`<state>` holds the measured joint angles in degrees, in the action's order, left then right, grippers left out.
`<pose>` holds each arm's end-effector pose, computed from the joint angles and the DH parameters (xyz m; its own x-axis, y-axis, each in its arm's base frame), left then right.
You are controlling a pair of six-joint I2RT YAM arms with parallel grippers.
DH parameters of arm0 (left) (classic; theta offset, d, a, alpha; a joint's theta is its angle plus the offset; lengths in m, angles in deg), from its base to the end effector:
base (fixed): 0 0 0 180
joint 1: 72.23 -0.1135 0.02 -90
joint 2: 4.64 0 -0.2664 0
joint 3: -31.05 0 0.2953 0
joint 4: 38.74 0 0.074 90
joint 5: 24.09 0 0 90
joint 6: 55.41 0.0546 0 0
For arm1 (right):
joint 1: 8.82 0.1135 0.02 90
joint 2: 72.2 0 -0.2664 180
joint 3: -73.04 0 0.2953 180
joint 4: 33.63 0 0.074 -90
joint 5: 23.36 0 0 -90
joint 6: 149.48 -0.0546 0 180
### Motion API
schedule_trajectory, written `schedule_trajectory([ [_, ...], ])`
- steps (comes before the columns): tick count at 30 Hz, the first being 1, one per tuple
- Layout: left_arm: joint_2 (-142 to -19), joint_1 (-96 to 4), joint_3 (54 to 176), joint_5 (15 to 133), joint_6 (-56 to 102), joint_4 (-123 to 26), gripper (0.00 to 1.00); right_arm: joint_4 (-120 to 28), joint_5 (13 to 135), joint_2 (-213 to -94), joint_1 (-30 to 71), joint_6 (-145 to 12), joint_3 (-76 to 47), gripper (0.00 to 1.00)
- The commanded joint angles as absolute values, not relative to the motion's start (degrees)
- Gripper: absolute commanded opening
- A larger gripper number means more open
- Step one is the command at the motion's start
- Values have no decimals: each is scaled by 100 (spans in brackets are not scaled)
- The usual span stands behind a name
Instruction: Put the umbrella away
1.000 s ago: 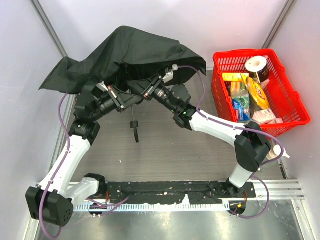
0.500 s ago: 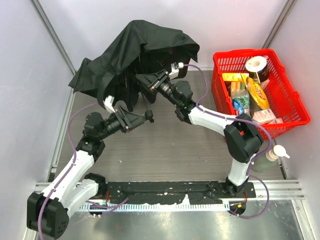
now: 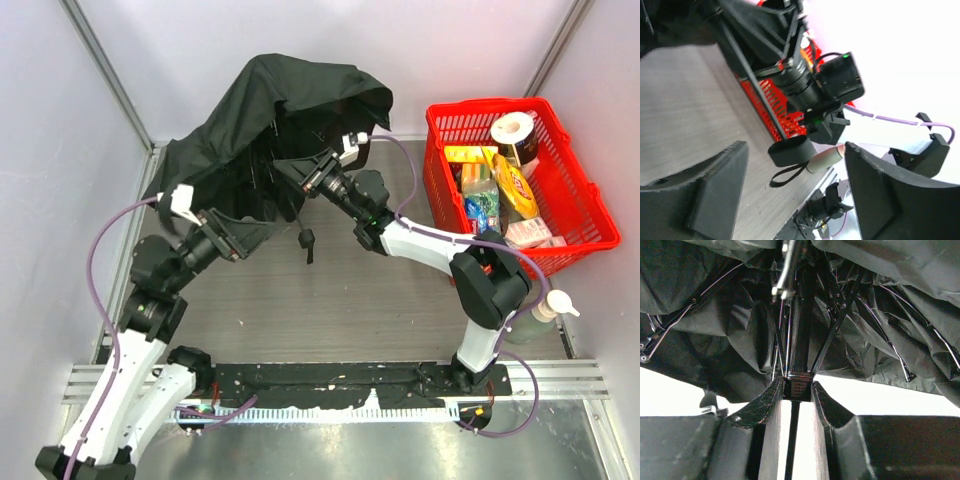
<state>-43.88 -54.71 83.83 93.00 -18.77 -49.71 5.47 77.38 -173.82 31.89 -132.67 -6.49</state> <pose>0.2054 -0.0909 0.3567 -0.5376 -0.5794 -0.6126 0.4532 0.4141 -0.7894 0.3491 0.3138 0.3007 -0.6786 0.6568 -0.3287 -0.4367 -0.0009 0.8996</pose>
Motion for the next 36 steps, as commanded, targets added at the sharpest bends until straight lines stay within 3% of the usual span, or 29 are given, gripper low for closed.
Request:
schedule_trajectory([
  [1, -4504, -5465, 8269, 9067, -2225, -4611, 89, 1458, 7816, -16906, 3222, -13138, -645, 1],
  [3, -5101, -5465, 8355, 9770, -2797, -3941, 94, 1511, 7763, -16897, 3275, -13138, -662, 1],
  [9, -6000, -5115, 8285, 9993, -3142, -2989, 87, 1696, 7640, -16862, 3424, -13094, -662, 1],
  [14, -6063, -5000, 8285, 9905, -2984, -2978, 56, 1574, 7394, -16651, 3521, -13033, -417, 1],
  [17, -5765, -5000, 8303, 9633, -2598, -3655, 17, 1362, 7323, -16554, 3504, -12980, -407, 1],
  [18, -5677, -5000, 8320, 9562, -2431, -3805, 8, 1266, 7323, -16545, 3478, -12971, -442, 1],
  [20, -5536, -5008, 8460, 9361, -2133, -4252, 0, 1029, 7341, -16501, 3460, -12953, -460, 1],
  [24, -5491, -5113, 8926, 8894, -1622, -4755, 0, 948, 7403, -16370, 3713, -13207, -101, 1],
  [29, -5684, -5228, 9181, 9183, -1674, -4511, 0, 914, 6885, -16053, 4461, -12945, 541, 1],
  [36, -5421, -5228, 9173, 9201, -1718, -4493, 0, 1151, 6682, -16036, 4480, -12858, 806, 1],
])
